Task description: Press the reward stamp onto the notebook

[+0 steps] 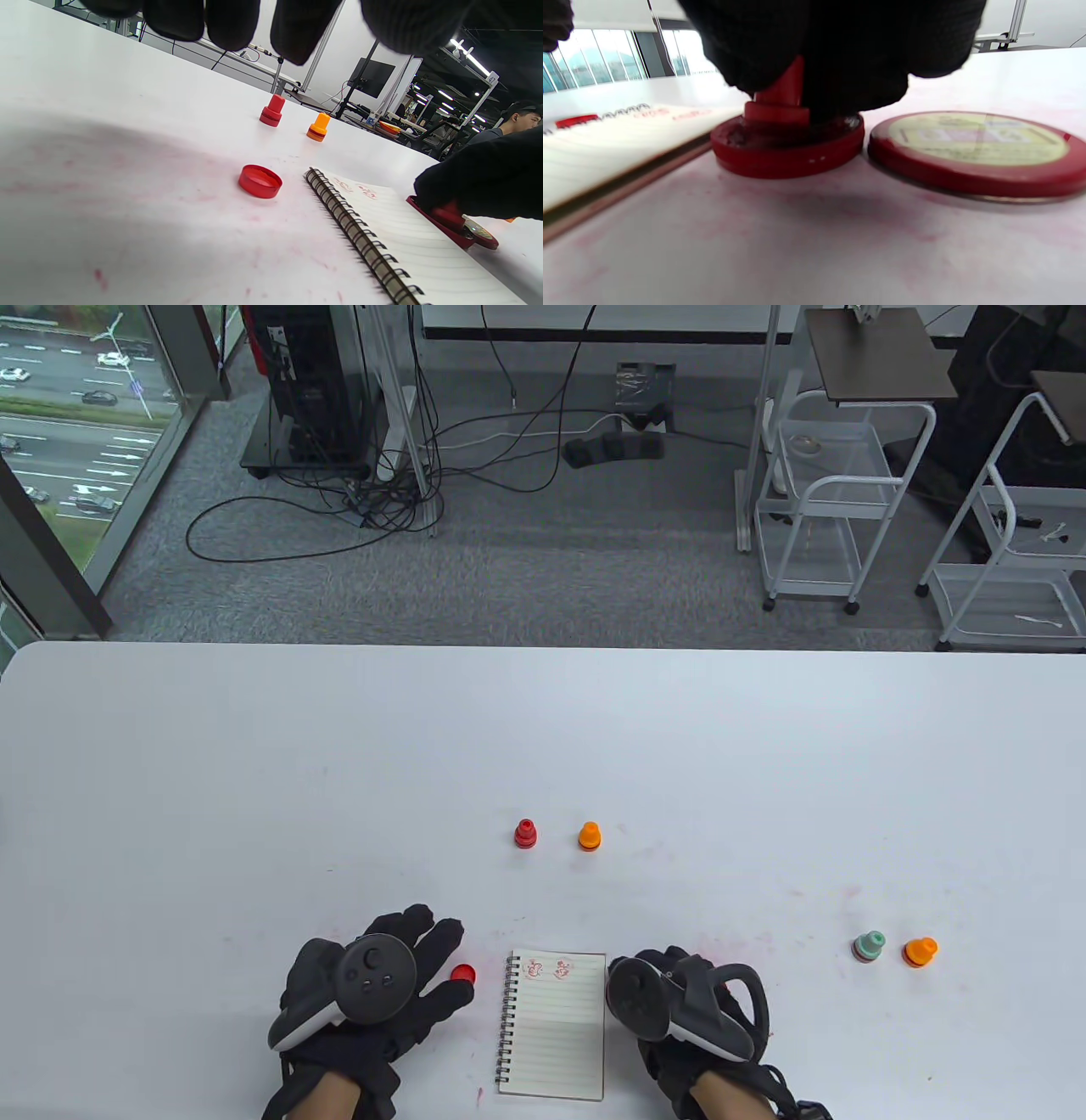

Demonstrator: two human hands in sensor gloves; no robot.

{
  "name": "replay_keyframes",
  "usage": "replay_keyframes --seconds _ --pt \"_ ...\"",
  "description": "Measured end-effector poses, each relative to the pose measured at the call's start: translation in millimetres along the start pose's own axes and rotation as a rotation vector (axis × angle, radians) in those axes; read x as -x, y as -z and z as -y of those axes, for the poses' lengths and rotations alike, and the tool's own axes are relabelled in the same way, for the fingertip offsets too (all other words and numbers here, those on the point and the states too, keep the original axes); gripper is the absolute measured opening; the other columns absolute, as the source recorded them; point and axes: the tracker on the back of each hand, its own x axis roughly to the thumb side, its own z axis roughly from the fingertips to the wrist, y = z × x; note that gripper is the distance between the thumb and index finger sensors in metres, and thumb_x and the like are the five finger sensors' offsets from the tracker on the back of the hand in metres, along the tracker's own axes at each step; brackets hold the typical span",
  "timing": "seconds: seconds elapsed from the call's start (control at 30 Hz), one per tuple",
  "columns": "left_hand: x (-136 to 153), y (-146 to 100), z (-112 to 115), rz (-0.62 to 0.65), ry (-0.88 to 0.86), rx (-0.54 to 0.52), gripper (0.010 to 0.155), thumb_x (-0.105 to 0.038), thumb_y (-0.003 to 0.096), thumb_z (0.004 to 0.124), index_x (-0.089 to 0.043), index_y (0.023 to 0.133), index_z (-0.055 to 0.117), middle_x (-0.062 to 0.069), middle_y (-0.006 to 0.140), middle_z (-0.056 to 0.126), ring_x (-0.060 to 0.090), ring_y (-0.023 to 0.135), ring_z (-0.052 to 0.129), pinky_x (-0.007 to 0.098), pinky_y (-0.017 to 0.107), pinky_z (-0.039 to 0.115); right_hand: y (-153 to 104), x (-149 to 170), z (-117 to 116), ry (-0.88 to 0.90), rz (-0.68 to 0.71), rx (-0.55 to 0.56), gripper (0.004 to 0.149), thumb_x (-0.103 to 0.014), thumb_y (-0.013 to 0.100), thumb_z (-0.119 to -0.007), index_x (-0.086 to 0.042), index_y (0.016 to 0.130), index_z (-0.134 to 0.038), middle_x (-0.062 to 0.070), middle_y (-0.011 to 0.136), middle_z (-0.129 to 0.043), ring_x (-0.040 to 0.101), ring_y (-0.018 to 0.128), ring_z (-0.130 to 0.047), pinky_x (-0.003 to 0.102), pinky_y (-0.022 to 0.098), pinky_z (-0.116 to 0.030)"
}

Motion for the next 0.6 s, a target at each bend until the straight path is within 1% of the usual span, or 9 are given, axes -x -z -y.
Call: replay_keyframes --seconds 0.17,0.27,0.37,0.6 --pt "-0.1 0.3 -0.3 0.002 0.002 -0.002 0.079 -0.062 0.0482 0.066 -0.020 0.116 0.061 0.023 0.121 0.050 0.052 0.105 0.056 0.067 0.073 0.055 -5.2 2.8 10.4 0.042 0.001 0.039 0.044 -0.026 0.040 -0.082 -0.023 0.084 -0.084 0.009 0.083 -0.093 0.032 0.065 -0.092 0.047 0.051 -0.080" --pt "0.4 -0.2 -0.8 0.001 0.001 -0.004 0.079 -0.062 0.0481 0.066 -0.021 0.116 0.061 0.023 0.121 0.050 0.052 0.105 0.056 0.067 0.073 0.055 -2.2 2.5 15.3 0.080 0.007 0.057 0.045 -0.026 0.040 -0.083 -0.023 0.085 -0.082 0.010 0.084 -0.090 0.032 0.066 -0.089 0.047 0.052 -0.079" --pt "2.0 -1.0 -1.6 -0.003 -0.005 -0.008 0.079 -0.062 0.0482 0.066 -0.020 0.116 0.061 0.023 0.121 0.050 0.052 0.105 0.056 0.067 0.072 0.055 3.1 -2.7 17.3 0.107 0.044 0.085 0.046 -0.025 0.039 -0.084 -0.023 0.085 -0.081 0.010 0.084 -0.090 0.031 0.064 -0.091 0.046 0.051 -0.081" --pt "3.5 -1.7 -3.1 -0.004 -0.016 -0.021 0.080 -0.061 0.0483 0.066 -0.020 0.116 0.059 0.022 0.121 0.050 0.052 0.105 0.056 0.067 0.072 0.056 16.0 -22.6 12.7 0.031 0.116 0.096 0.047 -0.022 0.038 -0.085 -0.022 0.085 -0.081 0.010 0.085 -0.090 0.029 0.063 -0.094 0.044 0.050 -0.084"
